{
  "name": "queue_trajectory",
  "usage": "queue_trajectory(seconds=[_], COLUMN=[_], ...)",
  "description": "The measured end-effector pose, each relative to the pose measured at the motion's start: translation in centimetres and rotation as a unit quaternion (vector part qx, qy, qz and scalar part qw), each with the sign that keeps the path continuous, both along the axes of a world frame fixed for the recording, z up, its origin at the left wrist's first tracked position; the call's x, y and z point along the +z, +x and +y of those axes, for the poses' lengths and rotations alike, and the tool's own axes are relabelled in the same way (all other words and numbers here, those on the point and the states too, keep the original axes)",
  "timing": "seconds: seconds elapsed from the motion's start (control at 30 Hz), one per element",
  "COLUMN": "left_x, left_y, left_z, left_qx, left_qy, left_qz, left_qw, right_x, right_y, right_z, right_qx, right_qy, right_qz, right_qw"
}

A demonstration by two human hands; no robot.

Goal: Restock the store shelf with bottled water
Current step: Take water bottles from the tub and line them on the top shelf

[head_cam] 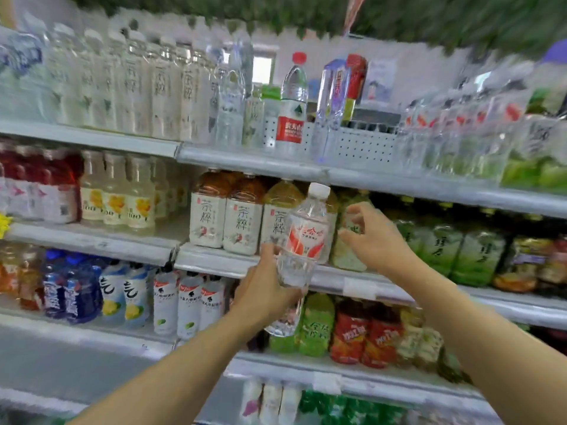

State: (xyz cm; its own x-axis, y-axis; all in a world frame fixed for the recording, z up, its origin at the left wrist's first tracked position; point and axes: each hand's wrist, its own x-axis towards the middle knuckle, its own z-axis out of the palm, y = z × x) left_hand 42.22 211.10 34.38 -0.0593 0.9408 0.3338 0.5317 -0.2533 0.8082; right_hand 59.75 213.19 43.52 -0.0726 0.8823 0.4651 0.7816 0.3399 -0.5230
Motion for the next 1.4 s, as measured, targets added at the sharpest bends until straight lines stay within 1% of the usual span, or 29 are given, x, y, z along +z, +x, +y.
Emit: queue_trajectory(seconds=[0.1, 0.2, 0.33, 0.47, 0.6, 0.73, 0.9, 1.0, 1.1, 1.17, 1.4], left_x=[2.7, 5.1, 8.3, 12.0, 15.8, 19.7, 23.8, 24.7, 24.6, 24.2, 23.3], left_y=[2.3, 4.8, 8.5, 12.5, 16.5, 20.0, 24.0, 25.7, 27.0, 27.8, 29.6], left_z=[0.6, 1.4, 2.5, 4.4, 7.2, 10.6, 15.7, 18.6, 21.4, 23.0, 26.4], left_qx=[-0.037, -0.066, -0.098, -0.113, -0.119, -0.098, -0.06, -0.051, -0.029, -0.037, -0.039], left_qy=[0.016, 0.04, 0.057, 0.072, 0.097, 0.133, 0.184, 0.186, 0.193, 0.182, 0.142], left_qz=[-0.015, -0.018, -0.027, -0.028, -0.029, -0.032, -0.071, -0.086, -0.064, -0.06, -0.062], left_qw=[0.999, 0.997, 0.993, 0.991, 0.988, 0.986, 0.978, 0.978, 0.979, 0.981, 0.987], right_x=[1.6, 2.8, 4.2, 5.7, 7.1, 8.3, 8.6, 7.8, 6.8, 6.1, 4.7], right_y=[3.3, 6.3, 10.3, 14.1, 17.7, 20.7, 22.8, 23.6, 24.4, 24.8, 25.4], right_z=[-0.3, -0.5, 0.1, 1.8, 4.5, 7.7, 11.5, 13.3, 14.9, 15.9, 17.8], right_qx=[-0.048, -0.084, -0.114, -0.139, -0.14, -0.133, -0.1, -0.08, -0.068, -0.063, -0.039], right_qy=[0.012, 0.021, 0.033, 0.041, 0.055, 0.079, 0.123, 0.145, 0.178, 0.196, 0.249], right_qz=[-0.03, -0.026, -0.044, -0.041, -0.058, -0.091, -0.128, -0.158, -0.193, -0.207, -0.191], right_qw=[0.998, 0.996, 0.992, 0.989, 0.987, 0.984, 0.979, 0.973, 0.963, 0.956, 0.949])
